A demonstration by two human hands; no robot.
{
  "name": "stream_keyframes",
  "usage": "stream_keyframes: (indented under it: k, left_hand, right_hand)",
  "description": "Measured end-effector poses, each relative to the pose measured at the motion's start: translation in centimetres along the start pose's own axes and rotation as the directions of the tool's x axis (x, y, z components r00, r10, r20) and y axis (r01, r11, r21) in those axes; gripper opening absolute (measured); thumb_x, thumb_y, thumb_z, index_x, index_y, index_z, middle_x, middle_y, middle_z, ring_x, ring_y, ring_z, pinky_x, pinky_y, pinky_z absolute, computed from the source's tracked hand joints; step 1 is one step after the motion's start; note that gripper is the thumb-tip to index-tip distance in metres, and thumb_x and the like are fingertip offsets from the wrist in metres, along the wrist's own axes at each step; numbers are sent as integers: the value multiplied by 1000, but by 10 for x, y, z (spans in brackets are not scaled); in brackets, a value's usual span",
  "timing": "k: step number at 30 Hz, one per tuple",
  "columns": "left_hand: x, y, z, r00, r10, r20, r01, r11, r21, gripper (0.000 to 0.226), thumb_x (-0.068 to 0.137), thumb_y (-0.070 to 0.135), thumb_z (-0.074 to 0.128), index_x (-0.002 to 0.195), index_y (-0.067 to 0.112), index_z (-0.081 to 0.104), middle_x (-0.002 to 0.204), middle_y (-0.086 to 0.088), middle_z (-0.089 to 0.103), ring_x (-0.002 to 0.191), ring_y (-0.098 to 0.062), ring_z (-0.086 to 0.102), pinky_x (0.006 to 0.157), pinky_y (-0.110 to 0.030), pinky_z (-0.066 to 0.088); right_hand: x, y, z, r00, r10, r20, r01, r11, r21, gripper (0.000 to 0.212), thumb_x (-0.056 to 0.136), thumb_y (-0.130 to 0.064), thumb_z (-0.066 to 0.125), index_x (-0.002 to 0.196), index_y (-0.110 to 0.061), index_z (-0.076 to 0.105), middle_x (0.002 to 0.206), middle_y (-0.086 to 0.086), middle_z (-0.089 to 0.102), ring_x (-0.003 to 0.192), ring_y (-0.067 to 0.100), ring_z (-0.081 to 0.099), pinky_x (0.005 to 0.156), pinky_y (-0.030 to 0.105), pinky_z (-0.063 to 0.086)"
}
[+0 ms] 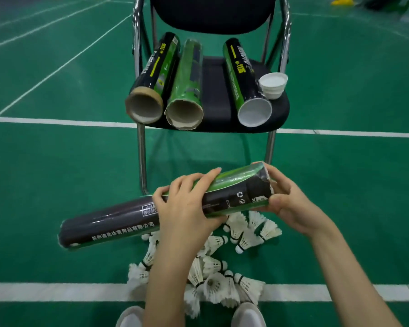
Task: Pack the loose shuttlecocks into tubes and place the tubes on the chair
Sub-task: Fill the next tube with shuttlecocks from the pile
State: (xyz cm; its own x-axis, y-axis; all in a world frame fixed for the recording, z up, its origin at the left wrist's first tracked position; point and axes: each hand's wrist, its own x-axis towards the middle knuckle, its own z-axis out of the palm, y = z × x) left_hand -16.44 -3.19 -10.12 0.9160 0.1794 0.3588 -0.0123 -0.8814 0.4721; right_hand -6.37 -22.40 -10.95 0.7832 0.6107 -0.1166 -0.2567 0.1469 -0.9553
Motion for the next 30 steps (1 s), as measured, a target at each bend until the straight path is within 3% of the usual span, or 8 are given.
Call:
stream_keyframes:
  k: [5, 9, 12, 14, 17, 19, 24, 30]
  left_hand:
    - [-15, -34, 30, 985, -167, 45, 167, 986, 8, 82, 63, 45, 78, 133, 51, 36, 125, 17, 49, 121, -9, 38, 108, -46, 15]
    - [-28, -57, 50, 963, -270, 12, 271, 963, -4, 83, 59, 42, 81, 131, 49, 41, 122, 14, 52, 119, -12, 40, 106, -46, 19]
    - [-37, -72, 61, 943, -332, -35, 332, 943, -15, 83, 56, 37, 85, 130, 44, 46, 122, 7, 54, 116, -12, 39, 104, -50, 22]
    - [-45, -81, 68, 937, -345, -48, 346, 938, 8, 84, 55, 34, 86, 129, 41, 48, 120, 5, 55, 115, -15, 42, 103, -53, 24]
    - [-58, -94, 79, 928, -372, -21, 372, 927, 46, 83, 56, 33, 86, 130, 40, 49, 120, 5, 56, 116, -19, 45, 105, -52, 21]
    - [-65, -101, 84, 921, -388, 12, 388, 921, 39, 82, 57, 33, 85, 130, 40, 48, 121, 4, 55, 117, -19, 45, 106, -51, 18]
    - [-75, -111, 97, 909, -411, 64, 410, 912, 31, 83, 57, 33, 84, 130, 42, 46, 123, 5, 53, 119, -17, 43, 109, -51, 14]
    - [-86, -111, 115, 887, -458, 53, 452, 886, 103, 77, 57, 28, 86, 126, 35, 54, 118, 4, 55, 116, -20, 45, 107, -52, 12]
  right_hand:
    - [18, 35, 0, 990, 116, 81, -113, 993, -39, 92, 47, -21, 87, 131, -29, 49, 129, 1, 59, 110, 25, 62, 83, 38, 55]
    - [29, 63, -6, 971, 201, 131, -191, 978, -81, 89, 51, -40, 89, 131, -32, 49, 134, -3, 55, 117, 24, 58, 92, 38, 51]
    - [32, 91, -18, 975, 221, -8, -220, 965, -143, 85, 53, -52, 85, 127, -24, 52, 130, -2, 59, 113, 21, 61, 87, 33, 53]
    - [30, 111, -27, 969, 219, -110, -235, 960, -154, 73, 60, -50, 82, 122, -21, 56, 122, -4, 64, 110, 20, 63, 85, 29, 54]
    - [27, 142, -38, 942, 178, -285, -261, 922, -286, 32, 84, -22, 67, 114, -17, 60, 111, -1, 67, 107, 19, 63, 86, 26, 54]
    - [24, 164, -49, 902, 98, -421, -290, 860, -420, 21, 88, -14, 63, 109, -16, 62, 109, -2, 67, 103, 15, 63, 89, 28, 52]
    - [19, 206, -72, 781, -62, -621, -389, 730, -562, 25, 87, -12, 65, 111, -11, 61, 108, -2, 61, 103, 14, 55, 84, 27, 43]
    - [16, 227, -84, 770, -29, -637, -451, 681, -576, 37, 87, -18, 65, 122, -7, 57, 121, 5, 61, 107, 14, 53, 92, 27, 40]
